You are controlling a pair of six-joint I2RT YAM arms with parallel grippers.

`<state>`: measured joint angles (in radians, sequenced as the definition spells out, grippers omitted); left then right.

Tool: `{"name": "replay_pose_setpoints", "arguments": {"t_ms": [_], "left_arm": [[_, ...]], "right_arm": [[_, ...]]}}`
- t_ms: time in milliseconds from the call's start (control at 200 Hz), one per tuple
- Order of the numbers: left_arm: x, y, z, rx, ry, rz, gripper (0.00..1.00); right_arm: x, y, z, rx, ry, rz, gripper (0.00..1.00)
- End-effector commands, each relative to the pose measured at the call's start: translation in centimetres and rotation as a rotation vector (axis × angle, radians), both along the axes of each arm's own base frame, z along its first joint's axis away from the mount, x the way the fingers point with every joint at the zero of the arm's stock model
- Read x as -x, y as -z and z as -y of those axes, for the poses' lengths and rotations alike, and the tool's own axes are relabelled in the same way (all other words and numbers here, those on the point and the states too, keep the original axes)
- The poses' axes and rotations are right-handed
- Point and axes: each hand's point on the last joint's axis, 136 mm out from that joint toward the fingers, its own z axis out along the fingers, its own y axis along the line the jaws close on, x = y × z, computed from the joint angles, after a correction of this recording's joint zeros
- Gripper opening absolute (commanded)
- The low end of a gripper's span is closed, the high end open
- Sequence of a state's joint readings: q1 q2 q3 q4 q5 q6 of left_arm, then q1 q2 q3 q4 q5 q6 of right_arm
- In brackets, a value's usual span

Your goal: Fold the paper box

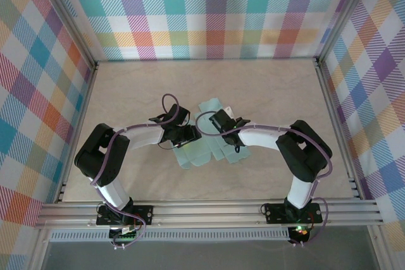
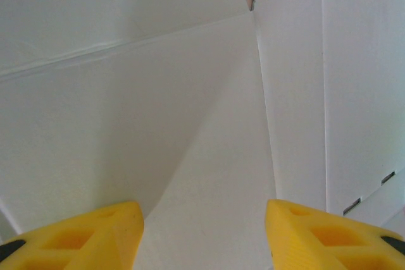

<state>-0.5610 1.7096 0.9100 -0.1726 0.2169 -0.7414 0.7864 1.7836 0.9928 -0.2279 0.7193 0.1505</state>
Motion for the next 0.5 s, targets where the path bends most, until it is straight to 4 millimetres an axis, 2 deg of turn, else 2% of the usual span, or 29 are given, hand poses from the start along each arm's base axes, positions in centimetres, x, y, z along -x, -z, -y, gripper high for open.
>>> {"name": "replay_pose_setpoints", "arguments": {"t_ms": [0, 125, 195, 210, 285, 495], "left_arm": [[2.3, 2.6, -2.3, -0.093, -0.024, -0.102, 0.56], [2.1, 2.0, -2.4, -0.095, -0.026, -0.086, 0.55], [1.6, 0.8, -2.3, -0.085, -0.028, -0.049, 0.56], [2.0, 0.8, -2.6, -0.099, -0.029, -0.065, 0.56], [1.5, -1.1, -3.0, -0.11, -0.041, -0.018, 0.62], [-0.1, -8.2, -4.0, -0.109, -0.051, 0.163, 0.79]], "right_arm": [[0.2, 0.6, -0.4, 0.08, -0.015, 0.004, 0.0], [-0.1, -0.1, 0.3, -0.019, 0.027, 0.004, 0.0], [-0.1, -0.7, 0.5, -0.098, 0.036, -0.008, 0.0], [-0.1, -0.9, 0.5, -0.114, 0.036, -0.009, 0.0], [-0.4, -1.6, 1.2, -0.182, 0.055, -0.015, 0.0], [-0.8, -2.7, 2.5, -0.297, 0.099, -0.037, 0.0]]}}
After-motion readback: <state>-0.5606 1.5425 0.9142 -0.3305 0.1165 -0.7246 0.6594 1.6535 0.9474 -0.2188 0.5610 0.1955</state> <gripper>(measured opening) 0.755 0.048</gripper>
